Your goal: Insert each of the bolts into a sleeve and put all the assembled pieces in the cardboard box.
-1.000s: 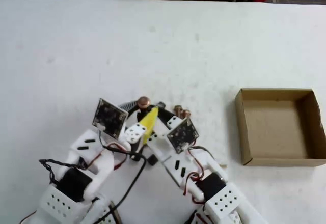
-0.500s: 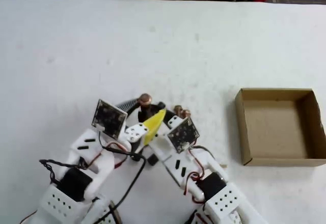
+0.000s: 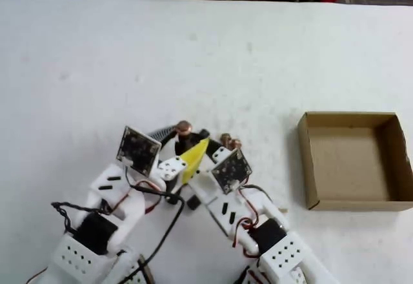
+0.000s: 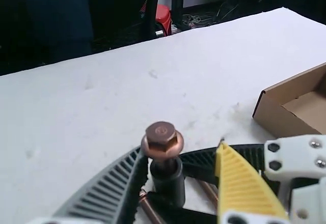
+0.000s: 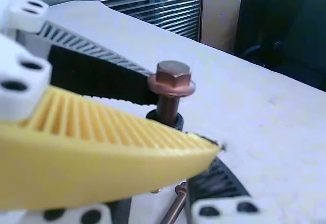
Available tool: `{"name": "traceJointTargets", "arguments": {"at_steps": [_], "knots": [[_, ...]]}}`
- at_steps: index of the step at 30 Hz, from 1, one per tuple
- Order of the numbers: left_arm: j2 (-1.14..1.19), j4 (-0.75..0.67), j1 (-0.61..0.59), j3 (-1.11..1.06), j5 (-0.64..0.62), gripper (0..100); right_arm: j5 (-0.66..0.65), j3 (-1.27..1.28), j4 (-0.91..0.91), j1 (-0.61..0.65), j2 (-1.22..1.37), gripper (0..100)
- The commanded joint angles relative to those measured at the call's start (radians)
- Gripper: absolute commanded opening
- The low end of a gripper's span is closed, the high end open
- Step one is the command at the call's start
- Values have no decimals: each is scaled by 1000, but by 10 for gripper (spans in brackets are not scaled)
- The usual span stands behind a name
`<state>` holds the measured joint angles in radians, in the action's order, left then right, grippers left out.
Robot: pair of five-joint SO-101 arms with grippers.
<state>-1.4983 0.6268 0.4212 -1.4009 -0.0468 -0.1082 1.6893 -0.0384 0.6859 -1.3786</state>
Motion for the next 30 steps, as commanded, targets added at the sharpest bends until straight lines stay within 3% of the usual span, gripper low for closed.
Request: {"name": "traceJointTargets", "arguments": {"at_steps": [1, 8, 19, 22, 25, 30], "knots": [[-8, -32, -58, 9, 12, 233, 3, 6, 27, -10, -19, 17], [-8, -38, -77, 8, 14, 234, 3, 6, 27, -10, -19, 17], [-10, -229, -94, 14, 14, 228, 3, 6, 27, -16, -19, 17], [-12, -232, -168, 38, 14, 161, 3, 6, 21, -18, -19, 17], [-12, -232, -277, 72, 14, 24, 3, 6, 21, -28, -19, 17], [-12, -226, -421, 75, 14, 45, 3, 3, 27, -105, -21, 17]]}}
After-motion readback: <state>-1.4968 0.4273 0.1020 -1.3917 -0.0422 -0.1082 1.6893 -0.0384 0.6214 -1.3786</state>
